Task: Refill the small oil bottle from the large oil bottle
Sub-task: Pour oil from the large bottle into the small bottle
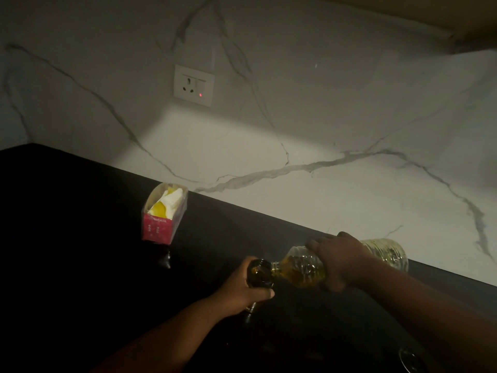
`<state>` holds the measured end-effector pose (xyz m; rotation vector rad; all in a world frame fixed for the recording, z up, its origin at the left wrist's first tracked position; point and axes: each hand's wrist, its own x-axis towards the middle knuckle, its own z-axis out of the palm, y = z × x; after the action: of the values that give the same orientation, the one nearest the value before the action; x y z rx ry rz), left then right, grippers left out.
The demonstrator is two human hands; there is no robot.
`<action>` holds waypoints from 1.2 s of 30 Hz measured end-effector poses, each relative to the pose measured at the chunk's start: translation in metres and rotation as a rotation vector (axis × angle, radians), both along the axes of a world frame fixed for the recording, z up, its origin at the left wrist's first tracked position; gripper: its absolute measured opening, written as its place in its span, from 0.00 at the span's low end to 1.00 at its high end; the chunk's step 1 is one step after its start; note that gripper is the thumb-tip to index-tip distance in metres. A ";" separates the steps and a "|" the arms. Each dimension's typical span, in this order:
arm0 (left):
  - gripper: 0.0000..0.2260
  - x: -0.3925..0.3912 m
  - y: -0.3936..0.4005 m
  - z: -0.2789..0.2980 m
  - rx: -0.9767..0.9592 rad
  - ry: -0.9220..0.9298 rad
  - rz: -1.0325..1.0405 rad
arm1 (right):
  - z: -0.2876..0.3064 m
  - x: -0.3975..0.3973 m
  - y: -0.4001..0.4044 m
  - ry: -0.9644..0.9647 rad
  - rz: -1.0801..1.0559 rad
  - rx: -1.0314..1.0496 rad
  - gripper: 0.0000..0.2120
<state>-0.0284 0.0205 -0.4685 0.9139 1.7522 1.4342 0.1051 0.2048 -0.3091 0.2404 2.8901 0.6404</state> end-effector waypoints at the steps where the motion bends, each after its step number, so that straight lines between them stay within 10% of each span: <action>1: 0.29 0.000 0.000 0.000 -0.001 -0.002 -0.002 | 0.000 0.000 0.000 -0.006 0.000 0.002 0.34; 36: 0.28 0.004 -0.003 0.009 -0.015 -0.014 -0.018 | 0.002 0.002 -0.006 -0.009 -0.021 0.017 0.34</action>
<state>-0.0246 0.0171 -0.4590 0.9082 1.7381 1.4106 0.1074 0.1991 -0.3072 0.2688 2.8712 0.6610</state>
